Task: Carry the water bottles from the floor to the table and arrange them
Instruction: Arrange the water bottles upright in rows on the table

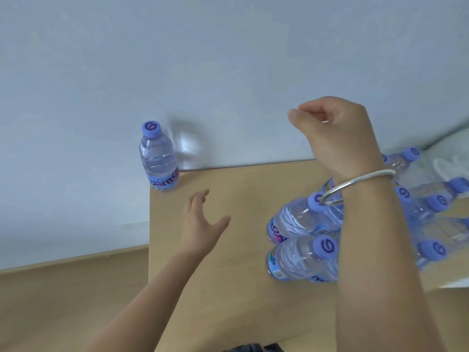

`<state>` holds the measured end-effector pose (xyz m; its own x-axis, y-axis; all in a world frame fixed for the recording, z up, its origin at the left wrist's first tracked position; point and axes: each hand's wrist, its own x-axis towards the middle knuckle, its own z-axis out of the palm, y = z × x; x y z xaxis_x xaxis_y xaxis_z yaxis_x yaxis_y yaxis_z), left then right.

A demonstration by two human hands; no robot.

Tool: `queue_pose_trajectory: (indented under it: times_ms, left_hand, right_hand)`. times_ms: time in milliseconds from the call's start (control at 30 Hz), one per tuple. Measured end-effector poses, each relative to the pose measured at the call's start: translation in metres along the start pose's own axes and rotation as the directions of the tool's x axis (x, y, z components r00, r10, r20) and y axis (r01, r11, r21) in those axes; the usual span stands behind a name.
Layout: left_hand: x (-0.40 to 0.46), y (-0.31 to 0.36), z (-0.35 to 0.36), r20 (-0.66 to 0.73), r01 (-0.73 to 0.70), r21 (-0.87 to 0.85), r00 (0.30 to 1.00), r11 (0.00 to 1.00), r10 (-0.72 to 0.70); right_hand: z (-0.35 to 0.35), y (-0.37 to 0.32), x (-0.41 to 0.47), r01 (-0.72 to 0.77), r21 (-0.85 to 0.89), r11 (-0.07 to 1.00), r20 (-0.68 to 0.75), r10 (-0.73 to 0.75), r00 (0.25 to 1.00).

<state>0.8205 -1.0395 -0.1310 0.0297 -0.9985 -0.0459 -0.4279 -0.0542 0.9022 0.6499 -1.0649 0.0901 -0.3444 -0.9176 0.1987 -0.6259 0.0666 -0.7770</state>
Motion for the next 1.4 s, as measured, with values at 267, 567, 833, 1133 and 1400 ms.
queue_pose_trajectory:
  times_ms: [267, 567, 833, 1133, 1400]
  left_hand:
    - [-0.004, 0.062, 0.053, 0.457, -0.127, -0.051, 0.879, 0.991, 0.136]
    - [0.006, 0.097, 0.067, 0.603, -0.034, -0.104, 0.793, 0.994, 0.090]
    - [-0.001, 0.096, 0.069, 0.541, 0.017, -0.185, 0.837, 0.983, 0.087]
    - [0.005, 0.111, 0.010, 0.525, 0.055, -0.216, 0.848, 0.975, 0.068]
    - [-0.022, 0.120, -0.064, 0.584, -0.008, -0.226, 0.799, 0.974, 0.142]
  right_hand:
    - [-0.046, 0.048, -0.023, -0.176, -0.221, 0.959, 0.232, 0.228, 0.946]
    - [-0.018, 0.088, -0.035, -0.240, -0.336, 0.911, 0.440, 0.377, 0.815]
    - [0.000, 0.112, -0.041, -0.197, -0.306, 0.931, 0.367, 0.306, 0.878]
    - [-0.023, 0.079, -0.046, -0.050, 0.083, 0.995, 0.147, 0.037, 0.988]
    - [-0.051, 0.006, -0.044, 0.038, 0.530, 0.847, 0.116, -0.117, 0.986]
